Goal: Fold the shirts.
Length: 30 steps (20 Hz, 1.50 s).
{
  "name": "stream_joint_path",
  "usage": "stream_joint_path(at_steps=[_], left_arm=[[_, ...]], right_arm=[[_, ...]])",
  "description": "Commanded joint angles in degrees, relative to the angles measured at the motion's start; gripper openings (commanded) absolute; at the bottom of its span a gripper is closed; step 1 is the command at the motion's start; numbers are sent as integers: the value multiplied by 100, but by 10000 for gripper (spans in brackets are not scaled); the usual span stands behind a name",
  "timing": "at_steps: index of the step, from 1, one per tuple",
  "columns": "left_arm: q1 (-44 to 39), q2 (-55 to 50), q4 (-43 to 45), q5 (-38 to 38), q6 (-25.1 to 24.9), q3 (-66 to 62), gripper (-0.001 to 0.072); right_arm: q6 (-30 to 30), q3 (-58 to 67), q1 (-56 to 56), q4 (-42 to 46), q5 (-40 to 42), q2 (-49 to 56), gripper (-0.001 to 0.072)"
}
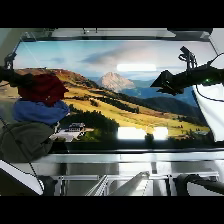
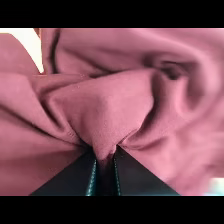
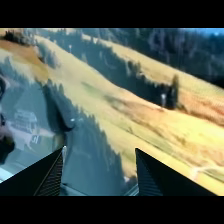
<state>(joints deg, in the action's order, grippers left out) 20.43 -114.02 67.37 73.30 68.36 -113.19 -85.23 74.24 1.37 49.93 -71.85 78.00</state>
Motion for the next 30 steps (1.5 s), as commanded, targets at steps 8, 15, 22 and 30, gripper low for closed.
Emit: stream_joint_path(at_steps=[8, 15, 22, 30], left_arm=[[-1873, 2225, -3397, 496, 11, 313, 21], [-3477, 2024, -3392, 66, 24, 1386, 25], [-3217, 1276, -2769, 1023, 507, 1110, 710], [-2577, 1786, -1740, 1563, 575, 3799, 709]], right_arm=[[527, 7, 170, -26, -372, -225, 14], [601, 4, 833, 0, -756, -809, 14], [601, -240, 855, 278, -1054, -691, 659], [1322, -2723, 697, 83, 299, -592, 563]])
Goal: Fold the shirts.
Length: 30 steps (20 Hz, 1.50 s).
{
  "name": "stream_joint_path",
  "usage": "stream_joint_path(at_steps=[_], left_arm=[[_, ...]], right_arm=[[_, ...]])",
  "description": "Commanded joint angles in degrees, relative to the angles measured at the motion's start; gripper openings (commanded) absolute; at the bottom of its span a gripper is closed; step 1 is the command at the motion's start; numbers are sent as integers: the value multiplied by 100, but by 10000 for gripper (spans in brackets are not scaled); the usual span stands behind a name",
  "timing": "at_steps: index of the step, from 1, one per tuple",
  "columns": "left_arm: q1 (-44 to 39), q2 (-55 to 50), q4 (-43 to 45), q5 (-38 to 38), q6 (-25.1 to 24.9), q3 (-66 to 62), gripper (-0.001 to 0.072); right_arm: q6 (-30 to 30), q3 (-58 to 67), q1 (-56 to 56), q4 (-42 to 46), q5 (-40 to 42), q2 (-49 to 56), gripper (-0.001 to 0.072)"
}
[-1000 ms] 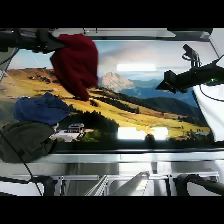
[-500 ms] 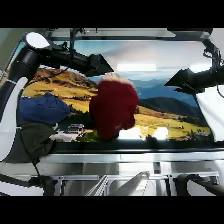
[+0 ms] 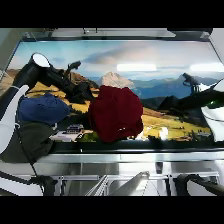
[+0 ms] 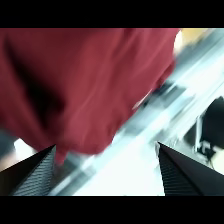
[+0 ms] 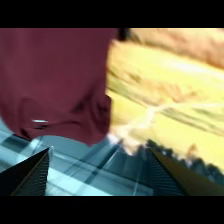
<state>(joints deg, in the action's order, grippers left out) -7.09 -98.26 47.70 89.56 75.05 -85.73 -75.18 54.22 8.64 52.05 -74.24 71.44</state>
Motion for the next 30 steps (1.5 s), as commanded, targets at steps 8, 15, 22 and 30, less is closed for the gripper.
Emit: stream_joint_path(at_steps=[8, 15, 22, 30], left_arm=[[-190, 356, 170, -1751, -518, 2522, 695], [-313, 356, 177, -1860, -562, 2332, 689], [-267, 356, 162, -1563, -802, 2256, 29], [63, 885, -1152, 754, -798, 387, 28]], right_arm=[[737, -907, -732, -732, 1290, 1069, 343], [975, -907, -1263, -1521, 1513, 1611, 342], [1397, -892, -1443, -2153, 1458, 1631, 16], [1541, 238, -754, -2337, 22, 313, 14]])
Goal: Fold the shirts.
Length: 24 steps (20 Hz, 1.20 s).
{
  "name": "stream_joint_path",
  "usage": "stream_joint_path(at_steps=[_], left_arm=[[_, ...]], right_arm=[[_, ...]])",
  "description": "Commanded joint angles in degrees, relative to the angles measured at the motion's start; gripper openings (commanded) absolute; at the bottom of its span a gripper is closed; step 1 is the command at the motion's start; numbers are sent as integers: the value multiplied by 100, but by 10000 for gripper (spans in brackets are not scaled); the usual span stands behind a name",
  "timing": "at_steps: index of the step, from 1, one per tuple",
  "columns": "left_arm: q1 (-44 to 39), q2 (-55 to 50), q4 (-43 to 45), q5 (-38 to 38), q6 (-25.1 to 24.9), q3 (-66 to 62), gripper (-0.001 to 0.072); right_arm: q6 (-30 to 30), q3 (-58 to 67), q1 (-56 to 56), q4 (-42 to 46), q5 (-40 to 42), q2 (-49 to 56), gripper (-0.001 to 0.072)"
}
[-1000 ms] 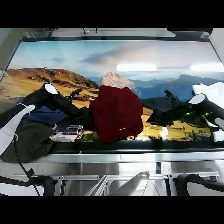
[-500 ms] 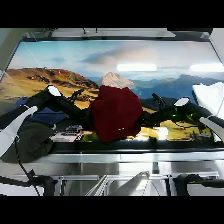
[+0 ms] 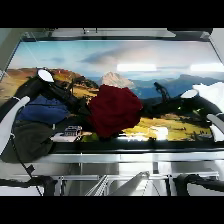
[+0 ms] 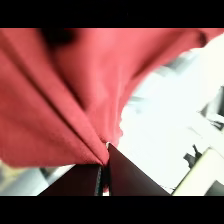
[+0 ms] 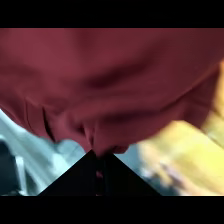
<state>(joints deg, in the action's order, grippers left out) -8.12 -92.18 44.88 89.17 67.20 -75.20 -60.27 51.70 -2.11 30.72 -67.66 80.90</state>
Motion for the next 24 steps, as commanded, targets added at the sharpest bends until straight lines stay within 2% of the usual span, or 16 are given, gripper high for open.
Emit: stream_joint_path(at_steps=[1, 4, 6, 9, 12, 13, 15, 17, 20, 24], left_arm=[[302, 474, -1495, 789, -24, -942, 29], [745, 1163, -3788, 632, -260, -1891, 28], [914, 1646, -4789, 319, -457, -2549, 28], [737, 2343, -4835, -229, -555, -3314, 30], [452, 2822, -3753, -828, -564, -3797, 30], [409, 2918, -3268, -1099, -546, -3832, 30], [289, 2983, -2551, -1478, -509, -3633, 31], [133, 2815, -2159, -1528, -509, -3176, 31], [-15, 2105, -2041, -1598, -555, -2468, 31], [160, 654, -2041, -2090, -946, -1976, 30]], right_arm=[[52, 726, 505, -431, -699, -1025, 14], [275, 1652, 1158, -1226, -470, -2393, 14], [651, 2286, 1493, -1790, -76, -3268, 14], [1266, 2957, 1591, -1875, 973, -4411, 14], [1718, 3082, 1593, -1875, 1912, -4948, 14], [1773, 3082, 1593, -1878, 1985, -4937, 13], [1729, 3082, 1591, -1902, 1705, -4603, 13], [1497, 3075, 1502, -1897, 1235, -3936, 14], [1438, 3075, 1071, -1878, 778, -2629, 14], [1438, 3075, 533, -1513, 675, -645, 14]])
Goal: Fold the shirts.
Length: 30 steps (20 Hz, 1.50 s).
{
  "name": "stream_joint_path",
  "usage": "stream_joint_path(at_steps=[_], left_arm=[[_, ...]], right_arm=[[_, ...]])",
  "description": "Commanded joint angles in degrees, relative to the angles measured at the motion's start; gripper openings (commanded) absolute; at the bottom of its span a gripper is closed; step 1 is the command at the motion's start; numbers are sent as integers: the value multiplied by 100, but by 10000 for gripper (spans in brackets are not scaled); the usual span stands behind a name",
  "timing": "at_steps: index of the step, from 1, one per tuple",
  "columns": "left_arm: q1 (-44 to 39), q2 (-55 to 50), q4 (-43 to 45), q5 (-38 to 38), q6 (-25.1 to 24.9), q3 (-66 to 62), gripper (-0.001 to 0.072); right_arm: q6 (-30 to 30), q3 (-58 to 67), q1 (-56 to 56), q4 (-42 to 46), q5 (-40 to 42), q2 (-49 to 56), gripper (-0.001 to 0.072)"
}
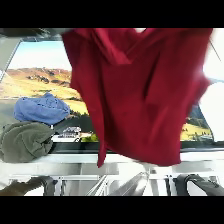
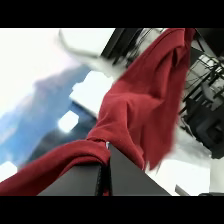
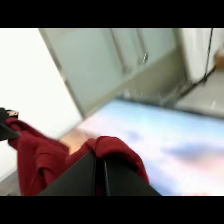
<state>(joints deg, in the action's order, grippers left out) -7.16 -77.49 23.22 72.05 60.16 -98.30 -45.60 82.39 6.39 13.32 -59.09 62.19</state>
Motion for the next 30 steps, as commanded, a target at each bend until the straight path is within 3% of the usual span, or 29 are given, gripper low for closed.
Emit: stream_joint_path(at_steps=[1, 4, 5, 6, 7, 8, 9, 12, 15, 17, 21, 25, 30], left_arm=[[142, -1246, 120, -527, -354, 332, 30], [345, -2234, 116, -656, -505, 96, 55], [413, -2507, 120, -640, -505, -83, 281], [483, -2723, 118, -555, -501, -308, 333], [573, -2885, 120, -376, -485, -544, 334], [691, -2990, 125, -109, -352, -791, 334], [811, -3042, 129, 181, -146, -1003, 333], [1169, -3051, 306, 1244, 688, -1412, 334], [1172, -3047, 1530, 2396, 1655, -1342, 334], [968, -2924, 2398, 2761, 1908, -776, 334], [468, -2085, 3178, 2420, 1939, 1622, 334], [81, -1198, 3338, 1502, 1939, 3960, 334], [-225, -535, 3206, 210, 1941, 5460, 333]], right_arm=[[-26, 7, -363, 273, -179, 1692, 14], [-26, 7, -354, 271, 162, 2983, 15], [-22, 9, -328, 271, 376, 3309, 16], [-22, 11, -289, 271, 538, 3532, 70], [-20, 15, -232, 269, 636, 3685, 286], [48, 15, -122, 275, 638, 3751, 455], [136, 22, 22, 354, 627, 3742, 473], [-87, 214, 509, 988, 382, 3713, 474], [-975, 361, 723, 2337, 291, 3797, 481], [-1034, 459, 682, 2712, 157, 3998, 480], [-988, 837, 474, 2715, 13, 4559, 481], [-1060, 1657, 422, 2756, -284, 5184, 480], [-1467, 2221, 422, 3167, -748, 5681, 480]])
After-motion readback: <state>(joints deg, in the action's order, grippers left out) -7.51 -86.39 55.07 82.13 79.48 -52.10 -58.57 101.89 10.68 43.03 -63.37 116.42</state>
